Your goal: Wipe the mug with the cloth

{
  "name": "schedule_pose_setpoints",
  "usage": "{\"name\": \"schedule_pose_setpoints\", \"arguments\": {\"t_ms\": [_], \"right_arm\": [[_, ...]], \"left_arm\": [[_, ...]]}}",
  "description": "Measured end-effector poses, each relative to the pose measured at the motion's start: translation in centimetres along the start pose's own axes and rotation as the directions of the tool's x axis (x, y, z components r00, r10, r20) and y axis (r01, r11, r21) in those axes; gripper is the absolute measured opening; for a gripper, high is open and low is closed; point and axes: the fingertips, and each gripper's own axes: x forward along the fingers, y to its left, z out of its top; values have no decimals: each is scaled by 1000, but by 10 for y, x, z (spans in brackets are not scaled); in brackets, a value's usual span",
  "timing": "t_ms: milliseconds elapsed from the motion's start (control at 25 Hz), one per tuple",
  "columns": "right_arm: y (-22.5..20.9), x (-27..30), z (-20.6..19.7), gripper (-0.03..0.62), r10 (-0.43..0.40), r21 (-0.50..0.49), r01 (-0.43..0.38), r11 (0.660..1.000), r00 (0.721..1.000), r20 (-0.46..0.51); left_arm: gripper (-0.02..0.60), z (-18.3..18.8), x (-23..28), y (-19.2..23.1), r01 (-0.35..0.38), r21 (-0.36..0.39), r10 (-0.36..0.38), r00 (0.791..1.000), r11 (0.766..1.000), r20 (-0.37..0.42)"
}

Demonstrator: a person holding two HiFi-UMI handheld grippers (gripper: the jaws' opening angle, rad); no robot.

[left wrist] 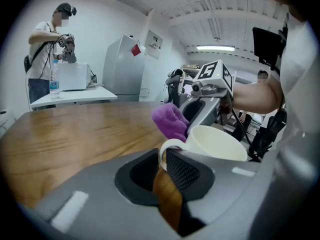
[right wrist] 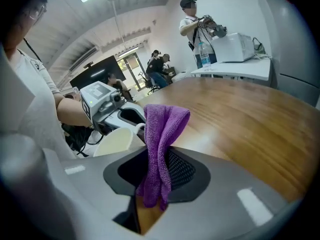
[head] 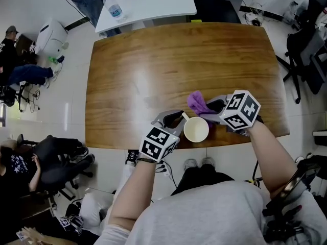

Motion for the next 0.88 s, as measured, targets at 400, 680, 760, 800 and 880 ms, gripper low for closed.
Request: {"name": "schedule_pose_setpoints", "arguments": {"t_ms": [400, 680, 760, 800, 880], "right_arm": [[-14, 29, -26, 109, -13, 73, 20, 997, 995, -97], [-16, 11, -22, 109, -67, 163, 69, 984, 998, -14], [-20, 3, -18, 109, -100, 183, 96, 978, 995, 13], [-20, -2, -17, 109, -112, 199, 104, 975, 993, 32], [-17, -16, -11, 109, -117, 258, 86, 962, 987, 108]], "left_arm": [[88, -6, -1, 12, 8, -22, -8, 1000, 1000, 12], [187, -16, -13, 13, 38, -44, -37, 999, 998, 19], [193, -20, -17, 16, 35, -47, -34, 999, 998, 19], [195, -22, -20, 18, 34, -47, -33, 999, 998, 21], [195, -27, -26, 17, 27, -45, -26, 999, 999, 34]]}}
